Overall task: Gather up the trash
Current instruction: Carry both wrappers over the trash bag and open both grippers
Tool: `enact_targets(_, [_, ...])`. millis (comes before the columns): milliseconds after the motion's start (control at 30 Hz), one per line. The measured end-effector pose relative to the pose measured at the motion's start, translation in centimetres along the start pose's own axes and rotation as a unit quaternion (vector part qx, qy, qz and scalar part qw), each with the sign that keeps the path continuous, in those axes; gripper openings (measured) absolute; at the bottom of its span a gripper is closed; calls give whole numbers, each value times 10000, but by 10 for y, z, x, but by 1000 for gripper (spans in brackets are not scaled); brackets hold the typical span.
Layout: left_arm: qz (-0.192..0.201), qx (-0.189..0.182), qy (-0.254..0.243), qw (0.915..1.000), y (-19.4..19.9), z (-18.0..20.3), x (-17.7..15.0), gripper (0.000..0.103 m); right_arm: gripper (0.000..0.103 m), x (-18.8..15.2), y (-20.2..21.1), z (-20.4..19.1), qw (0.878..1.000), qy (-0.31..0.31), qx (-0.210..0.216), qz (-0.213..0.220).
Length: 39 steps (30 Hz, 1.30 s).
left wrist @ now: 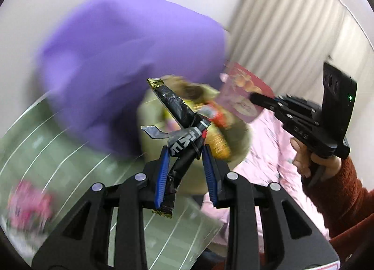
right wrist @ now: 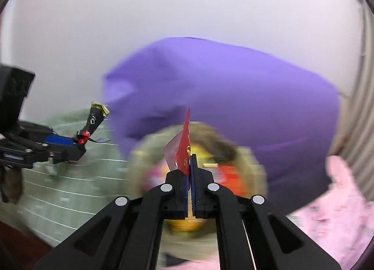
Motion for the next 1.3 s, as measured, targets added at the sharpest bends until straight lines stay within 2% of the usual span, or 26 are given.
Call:
enact_targets(100, [-240, -320, -177, 9990, -46, 16, 16, 30, 4, 4, -4, 25, 9991, 208, -347, -106])
enact_targets(167, [-446, -625, -26, 9970, -76, 18, 20, 37, 4, 3, -11, 35, 9985, 290, -439, -160])
enact_targets(200, [-534, -633, 11, 9966, -87, 17, 20, 42, 4, 2, -16, 37, 9984, 298, -438, -207])
enact_targets(233, [-611, -527, -27, 9967, -97, 16, 19, 53, 4, 1, -22, 38, 9985, 273, -401, -235])
enact_targets(367, [-696, -396, 56, 9968, -104, 5, 14, 60, 4, -5, -44, 35, 9993, -203, 19, -310])
enact_targets(467, [-526, -233, 208, 9981, -86, -7, 13, 61, 4, -12, -58, 30, 9962, -630, 460, -386])
enact_targets(567, [-284, -48, 395, 9988, -62, -24, 12, 61, 4, -19, -72, 13, 9957, -593, 470, -530])
enact_targets(633, [-118, 90, 516, 9986, -41, -32, 5, 61, 4, -22, -80, 1, 9971, -344, 201, -655])
enact_targets(733, [76, 318, 611, 9976, -14, -39, -8, 61, 4, -26, -91, -17, 9948, 551, -543, -663])
enact_targets(800, [159, 444, 676, 9966, 6, -47, -19, 61, 4, -25, -92, -20, 9935, 661, -586, -718])
enact_targets(1000, [276, 866, 1117, 9896, 55, -72, -58, 61, 7, -31, -88, -24, 9963, -201, 321, -771])
enact_targets(1033, [282, 951, 1264, 9870, 62, -79, -67, 61, 13, -33, -86, -26, 9956, -305, 435, -777])
enact_targets(1100, [284, 1092, 1465, 9828, 76, -90, -81, 61, 33, -35, -82, -30, 9936, -474, 667, -775])
enact_targets(1167, [287, 1262, 1649, 9778, 89, -102, -97, 61, 43, -38, -76, -39, 9930, -536, 778, -716])
enact_targets(1300, [345, 1538, 1946, 9681, 108, -120, -121, 61, 45, -37, -61, -52, 9927, -529, 946, -532])
Point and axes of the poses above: each gripper's, at about its wrist camera, not at the fingertips, and y roughly against the way its jaws point, z to its right, x to its top, the point moved 1 cm from there along -y, roughly the way its jaws point, and after that the axes turned 12 degrees about z, right-handed, at the moved point
